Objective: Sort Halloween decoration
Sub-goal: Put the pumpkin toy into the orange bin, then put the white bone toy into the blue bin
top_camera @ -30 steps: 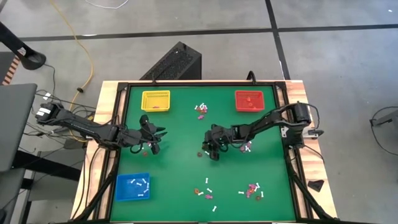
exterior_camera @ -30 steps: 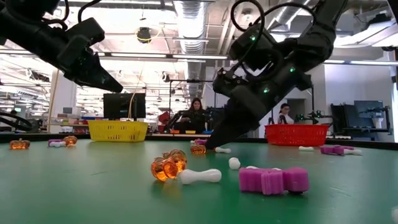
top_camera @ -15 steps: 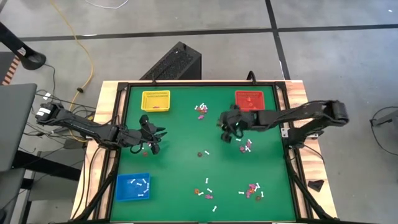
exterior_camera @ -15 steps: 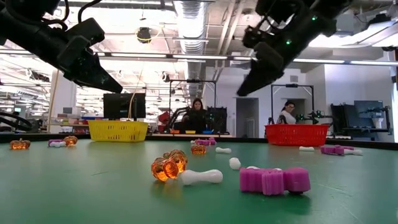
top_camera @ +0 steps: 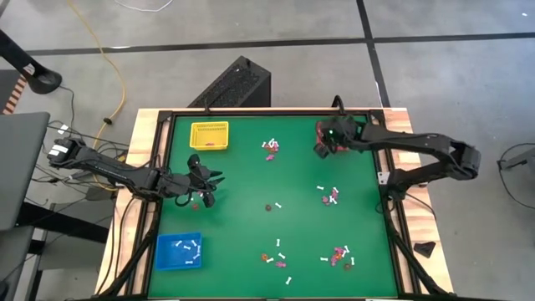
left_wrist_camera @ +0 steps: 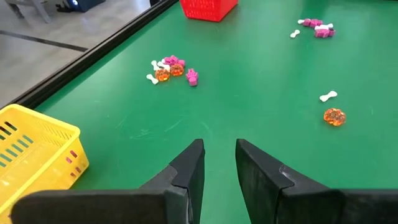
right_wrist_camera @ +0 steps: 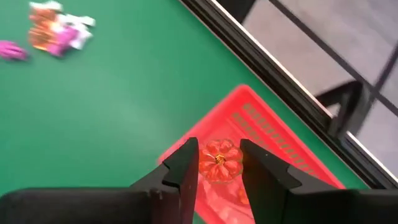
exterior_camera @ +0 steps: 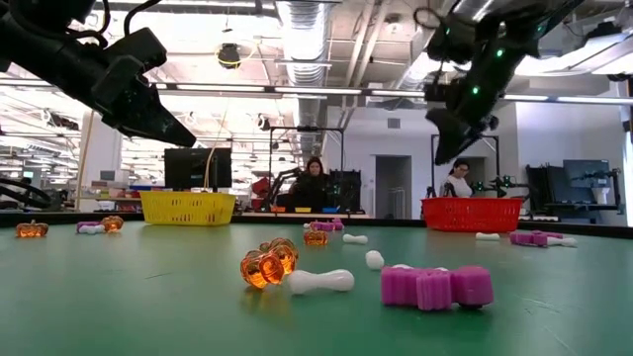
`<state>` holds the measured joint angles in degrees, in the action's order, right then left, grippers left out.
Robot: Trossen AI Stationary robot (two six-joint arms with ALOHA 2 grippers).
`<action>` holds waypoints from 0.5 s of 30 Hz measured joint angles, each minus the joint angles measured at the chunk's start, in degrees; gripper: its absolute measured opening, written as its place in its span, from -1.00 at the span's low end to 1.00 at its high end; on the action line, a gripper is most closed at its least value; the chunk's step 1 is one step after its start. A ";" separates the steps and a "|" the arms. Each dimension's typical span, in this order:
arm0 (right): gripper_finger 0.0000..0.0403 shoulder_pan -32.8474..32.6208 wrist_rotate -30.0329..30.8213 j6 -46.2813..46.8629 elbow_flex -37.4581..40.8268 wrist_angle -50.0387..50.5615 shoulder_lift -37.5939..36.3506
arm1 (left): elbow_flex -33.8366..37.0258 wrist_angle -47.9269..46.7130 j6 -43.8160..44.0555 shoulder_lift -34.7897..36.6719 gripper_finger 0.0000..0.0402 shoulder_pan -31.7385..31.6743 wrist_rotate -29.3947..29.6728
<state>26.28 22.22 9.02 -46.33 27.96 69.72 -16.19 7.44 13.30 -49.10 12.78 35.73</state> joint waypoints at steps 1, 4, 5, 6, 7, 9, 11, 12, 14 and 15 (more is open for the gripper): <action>-0.26 1.11 -0.03 0.02 0.00 0.00 0.56 | 0.00 0.00 0.00 0.00 -0.60 0.00 -0.01; -0.17 4.15 -0.22 0.08 0.00 0.11 1.85 | 0.00 0.00 0.02 0.00 -0.59 0.00 -0.06; -0.13 4.91 -0.23 0.15 0.00 0.27 2.15 | 0.00 0.00 0.00 0.00 -0.59 0.00 -0.19; -0.09 5.69 -0.22 0.16 0.00 0.43 2.53 | 0.00 0.00 -0.02 0.00 -0.59 0.00 -0.43; -0.06 6.22 -0.23 0.29 0.00 0.46 2.80 | 0.00 0.00 -0.06 0.00 -0.59 0.00 -0.61; 0.02 6.96 -1.33 1.07 0.00 0.62 2.87 | 0.00 -0.01 -0.13 -0.01 -0.59 0.00 -0.65; 0.09 7.24 -2.88 1.09 -0.02 0.31 2.72 | 0.00 -0.02 -0.15 -0.02 -0.59 0.00 -0.66; 0.13 7.26 -3.18 1.13 -0.02 0.33 2.62 | 0.00 -0.02 -0.17 -0.02 -0.59 0.00 -0.66; 0.18 7.09 -3.98 1.11 -0.02 0.41 2.19 | 0.00 -0.09 -0.16 -0.02 -0.59 0.00 -0.66; 0.20 6.95 -5.00 1.18 -0.02 0.29 1.89 | 0.00 -0.14 -0.17 -0.02 -0.59 0.00 -0.66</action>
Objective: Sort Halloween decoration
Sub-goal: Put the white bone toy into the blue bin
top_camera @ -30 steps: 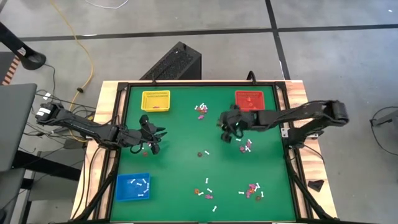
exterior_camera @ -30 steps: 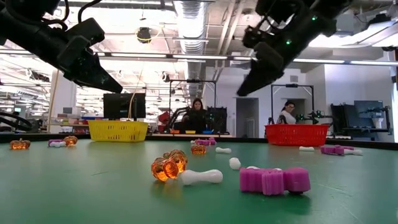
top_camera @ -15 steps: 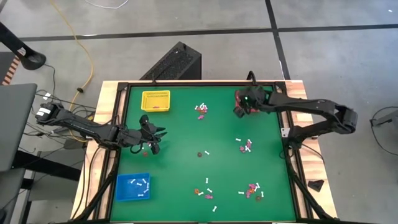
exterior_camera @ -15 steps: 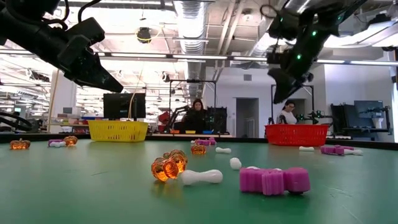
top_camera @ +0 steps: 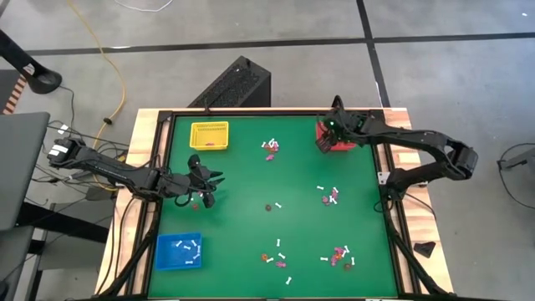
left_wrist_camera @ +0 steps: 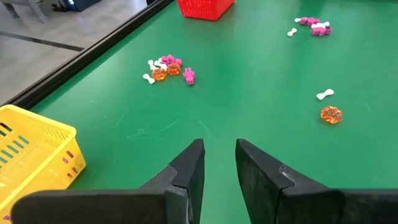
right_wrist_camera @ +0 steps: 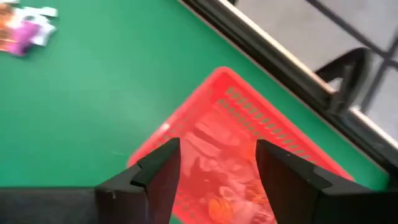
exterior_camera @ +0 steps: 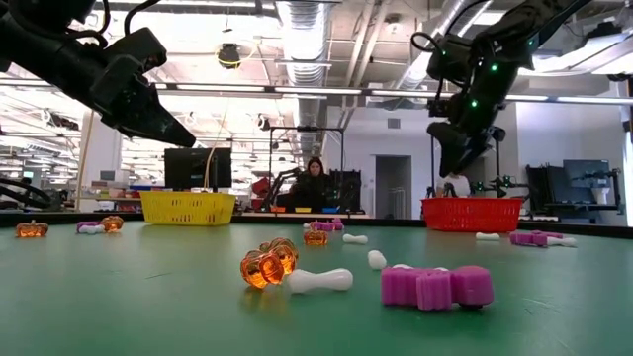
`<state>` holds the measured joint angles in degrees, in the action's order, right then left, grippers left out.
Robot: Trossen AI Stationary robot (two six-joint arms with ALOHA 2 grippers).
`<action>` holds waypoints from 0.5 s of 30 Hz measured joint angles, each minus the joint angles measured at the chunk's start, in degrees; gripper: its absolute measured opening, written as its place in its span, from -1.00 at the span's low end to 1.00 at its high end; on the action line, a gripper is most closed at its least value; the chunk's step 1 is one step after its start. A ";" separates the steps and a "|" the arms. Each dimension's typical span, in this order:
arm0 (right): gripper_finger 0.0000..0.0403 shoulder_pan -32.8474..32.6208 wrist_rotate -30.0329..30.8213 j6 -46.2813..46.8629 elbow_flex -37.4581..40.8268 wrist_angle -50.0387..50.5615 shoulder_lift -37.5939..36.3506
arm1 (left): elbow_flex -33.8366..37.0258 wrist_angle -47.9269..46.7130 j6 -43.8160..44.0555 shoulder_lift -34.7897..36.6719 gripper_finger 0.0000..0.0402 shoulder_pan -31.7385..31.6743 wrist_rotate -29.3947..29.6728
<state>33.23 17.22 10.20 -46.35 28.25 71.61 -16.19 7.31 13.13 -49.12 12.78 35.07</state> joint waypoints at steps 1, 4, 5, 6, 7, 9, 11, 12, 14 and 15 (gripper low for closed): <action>0.21 -0.23 -0.92 0.26 0.00 -0.04 -0.25 | 0.00 -0.03 0.00 0.01 -0.59 0.00 -0.01; 0.21 -1.60 -4.03 1.94 0.00 -0.65 -1.03 | 0.00 -0.08 0.00 0.01 -0.59 0.00 -0.04; 0.21 -2.46 -5.33 2.25 0.00 -1.13 -1.29 | 0.00 -0.09 0.00 0.01 -0.59 0.00 -0.04; 0.21 -3.55 -6.57 2.27 0.00 -1.92 -1.55 | 0.00 -0.10 0.00 0.00 -0.59 0.00 -0.04; 0.21 -4.81 -7.89 2.33 -0.03 -2.80 -1.65 | 0.00 -0.14 0.00 0.01 -0.59 0.00 -0.04; 0.21 -8.42 -9.64 2.45 -0.04 -4.76 -1.52 | 0.00 -0.43 0.60 0.00 -0.59 0.00 -0.05; 0.21 -13.23 -11.28 2.38 -0.04 -7.06 -1.08 | 0.00 -1.35 2.19 0.00 -0.59 0.00 -0.28; 0.21 -16.15 -11.54 2.00 -0.04 -7.99 -1.04 | 0.00 -1.94 3.45 0.00 -0.59 0.00 -0.64; 0.21 -22.40 -11.39 1.55 0.26 -10.25 -1.03 | 0.00 -3.31 6.31 0.02 -0.59 0.00 -2.29; 0.21 -25.70 -11.15 1.53 0.84 -12.50 -1.12 | 0.00 -3.98 7.73 0.02 -0.59 0.00 -3.36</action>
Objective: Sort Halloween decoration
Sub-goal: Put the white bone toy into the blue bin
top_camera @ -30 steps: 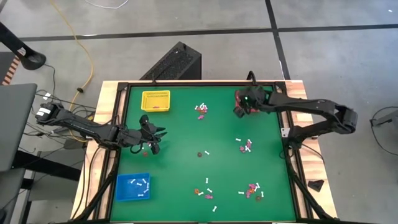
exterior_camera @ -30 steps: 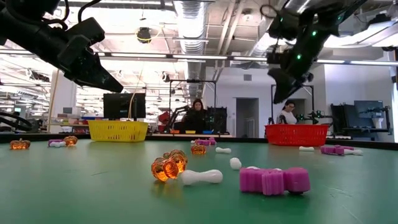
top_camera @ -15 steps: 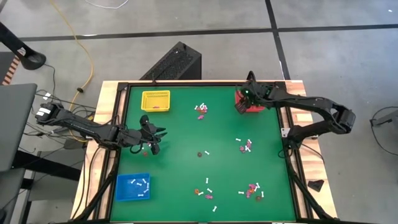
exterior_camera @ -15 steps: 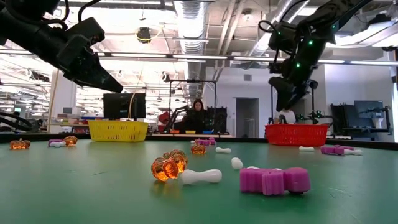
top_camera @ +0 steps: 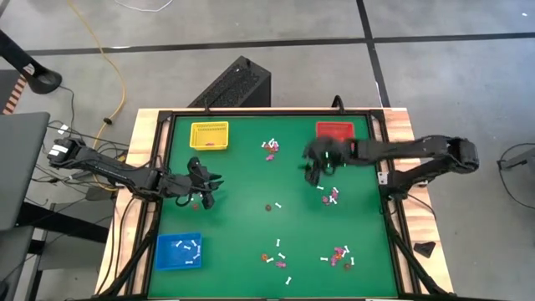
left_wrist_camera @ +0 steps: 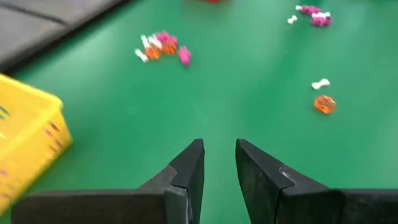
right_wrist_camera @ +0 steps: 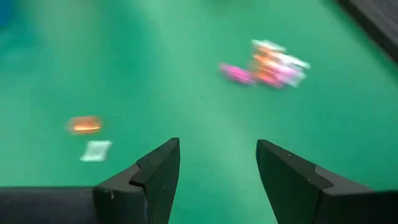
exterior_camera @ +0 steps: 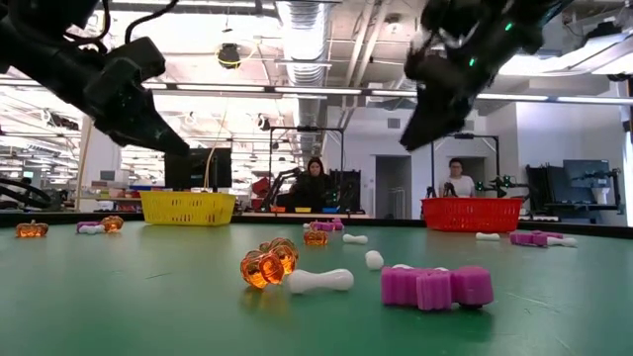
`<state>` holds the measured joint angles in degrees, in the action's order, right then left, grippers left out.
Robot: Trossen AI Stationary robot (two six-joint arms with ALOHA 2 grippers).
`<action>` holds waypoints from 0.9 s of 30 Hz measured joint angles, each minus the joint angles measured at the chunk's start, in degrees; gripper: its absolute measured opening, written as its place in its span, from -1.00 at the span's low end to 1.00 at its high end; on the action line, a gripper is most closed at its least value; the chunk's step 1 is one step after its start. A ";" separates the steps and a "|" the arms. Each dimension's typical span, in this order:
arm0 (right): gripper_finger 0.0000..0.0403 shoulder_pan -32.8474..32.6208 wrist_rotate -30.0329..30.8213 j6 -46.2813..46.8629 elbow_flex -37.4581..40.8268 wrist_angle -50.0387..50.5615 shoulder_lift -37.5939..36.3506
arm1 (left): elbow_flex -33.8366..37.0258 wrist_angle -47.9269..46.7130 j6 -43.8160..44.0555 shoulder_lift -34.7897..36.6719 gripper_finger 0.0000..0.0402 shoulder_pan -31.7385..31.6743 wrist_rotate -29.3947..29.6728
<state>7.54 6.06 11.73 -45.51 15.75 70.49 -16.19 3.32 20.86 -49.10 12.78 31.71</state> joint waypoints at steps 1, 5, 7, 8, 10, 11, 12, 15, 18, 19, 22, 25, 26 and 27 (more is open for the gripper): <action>0.21 -3.35 0.37 -0.02 0.64 -1.90 -0.17 | 0.00 -0.71 1.69 0.00 -0.59 0.00 -0.99; 0.21 -16.38 5.41 -0.43 3.84 -12.55 0.00 | -3.30 -10.27 9.48 0.00 -0.59 0.00 -6.25; 0.21 -21.99 8.90 -2.24 6.26 -19.14 0.10 | -6.86 -19.02 13.68 -0.02 -0.60 0.00 -8.43; 0.21 -24.35 10.39 -3.39 7.59 -22.28 0.26 | -8.73 -23.46 15.59 -0.02 -0.61 0.00 -8.93; 0.21 -27.91 12.94 -7.76 9.87 -29.84 0.96 | -12.19 -31.65 19.62 -0.10 -0.65 0.00 -8.95; 0.21 -29.08 13.82 -11.50 10.76 -32.04 1.01 | -13.46 -34.90 21.47 -0.40 -0.67 0.00 -9.09; 0.21 -29.60 14.10 -14.54 11.06 -32.87 1.00 | -14.29 -37.72 22.96 -0.74 -0.68 -0.01 -10.01; 0.21 -30.18 14.32 -16.71 10.89 -33.19 0.99 | -14.71 -43.58 27.84 -2.45 -0.72 -0.02 -17.54; 0.21 -29.37 13.83 -17.16 10.95 -32.35 1.04 | -14.73 -46.58 30.84 -5.13 -0.72 0.00 -23.60; 0.21 -29.02 13.58 -16.75 10.95 -31.91 1.02 | -14.72 -47.28 30.94 -6.06 -0.70 0.00 -24.41; 0.21 -28.58 13.42 -15.81 10.95 -29.80 1.02 | -14.71 -48.08 30.00 -8.92 -0.64 0.00 -25.28; 0.21 -28.53 13.09 -15.52 10.95 -28.24 1.02 | -14.72 -48.01 26.78 -11.74 -0.54 0.09 -26.51; 0.21 -28.55 12.94 -15.00 10.95 -27.75 1.02 | -14.72 -48.14 26.03 -12.70 -0.51 0.09 -26.84; 0.21 -28.55 12.87 -14.84 10.95 -27.36 1.02 | -14.72 -48.49 25.55 -13.61 -0.47 0.09 -26.63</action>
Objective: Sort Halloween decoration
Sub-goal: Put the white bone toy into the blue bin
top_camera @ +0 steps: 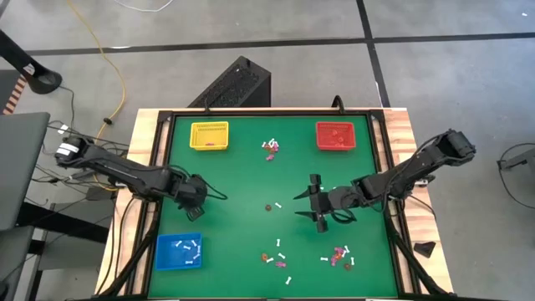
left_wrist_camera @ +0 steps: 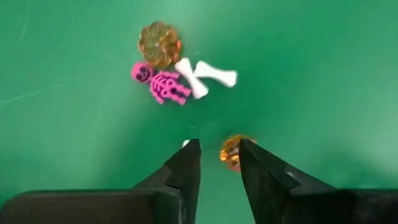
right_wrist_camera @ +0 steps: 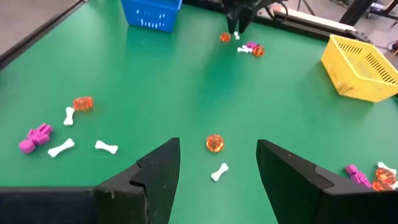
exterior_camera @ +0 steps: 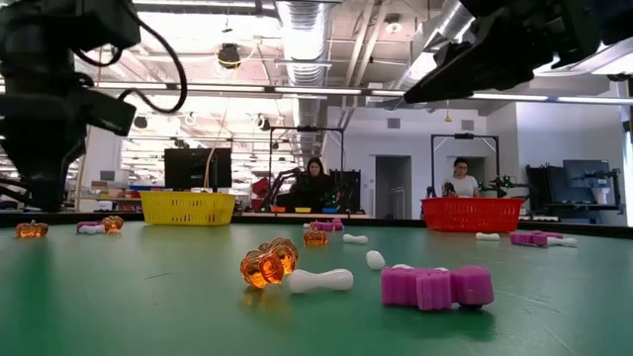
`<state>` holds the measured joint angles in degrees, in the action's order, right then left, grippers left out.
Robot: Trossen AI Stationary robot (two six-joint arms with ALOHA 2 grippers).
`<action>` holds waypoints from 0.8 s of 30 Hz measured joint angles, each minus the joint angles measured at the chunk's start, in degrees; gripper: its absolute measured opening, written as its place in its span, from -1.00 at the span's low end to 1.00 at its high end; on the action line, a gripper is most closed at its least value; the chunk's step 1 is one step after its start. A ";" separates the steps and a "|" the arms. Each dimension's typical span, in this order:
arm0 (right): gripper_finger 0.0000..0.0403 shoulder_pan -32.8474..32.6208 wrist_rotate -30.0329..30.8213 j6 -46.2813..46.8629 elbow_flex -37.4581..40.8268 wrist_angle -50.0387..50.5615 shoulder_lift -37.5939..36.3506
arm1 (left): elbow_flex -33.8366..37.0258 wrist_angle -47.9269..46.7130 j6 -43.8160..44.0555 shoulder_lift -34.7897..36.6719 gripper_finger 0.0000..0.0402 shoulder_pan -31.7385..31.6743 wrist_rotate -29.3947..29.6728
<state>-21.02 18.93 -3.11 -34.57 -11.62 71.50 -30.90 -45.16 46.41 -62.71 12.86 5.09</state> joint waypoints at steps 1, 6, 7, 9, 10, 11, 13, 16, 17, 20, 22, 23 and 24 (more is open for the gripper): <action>0.21 0.00 -0.15 0.05 0.00 0.27 0.00 | -0.01 -0.66 -0.11 -0.92 -0.43 0.00 0.37; 0.21 0.07 -0.98 0.06 0.00 0.52 0.00 | 0.01 -3.49 -0.74 -4.66 -0.29 0.00 2.74; 0.21 0.04 -1.00 0.06 0.00 0.52 0.00 | 0.02 -3.49 -0.81 -5.10 -0.28 0.00 2.85; 0.21 0.04 -1.02 0.06 0.00 0.50 0.00 | 0.03 -3.39 -1.43 -5.66 -0.26 0.00 2.86; 0.21 0.05 -1.02 0.06 0.00 0.50 0.00 | 0.03 -3.41 -1.77 -5.96 -0.26 0.00 2.86; 0.21 0.04 -1.02 0.06 0.00 0.48 0.00 | 0.12 -3.37 -1.79 -6.21 -0.26 0.00 2.82; 0.21 0.07 -1.02 0.06 0.00 0.45 0.00 | 0.38 -3.33 -1.81 -7.00 -0.28 0.00 2.77; 0.21 0.13 -1.02 0.04 0.00 0.39 0.00 | 0.92 -2.66 -3.46 -8.29 -0.32 0.00 1.30; 0.21 0.19 -1.02 0.06 0.00 0.37 0.00 | 0.95 -2.38 -4.38 -8.75 -0.34 0.00 0.74; 0.21 0.22 -1.00 0.06 0.00 0.35 0.00 | 0.94 -1.51 -6.47 -9.52 -0.46 0.00 -0.10; 0.21 0.22 -1.00 0.06 0.00 0.31 0.00 | 1.00 -0.94 -7.81 -9.47 -0.61 0.00 -0.69; 0.21 0.22 -1.00 0.06 0.00 0.33 0.00 | 1.03 -0.71 -8.39 -9.35 -0.69 0.00 -0.91; 0.21 0.22 -1.00 0.06 0.00 0.30 0.00 | 1.07 -0.57 -8.91 -9.16 -0.79 0.00 -1.10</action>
<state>-20.80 17.93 -3.05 -34.57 -11.32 71.50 -29.84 -45.73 37.50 -71.87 12.86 3.99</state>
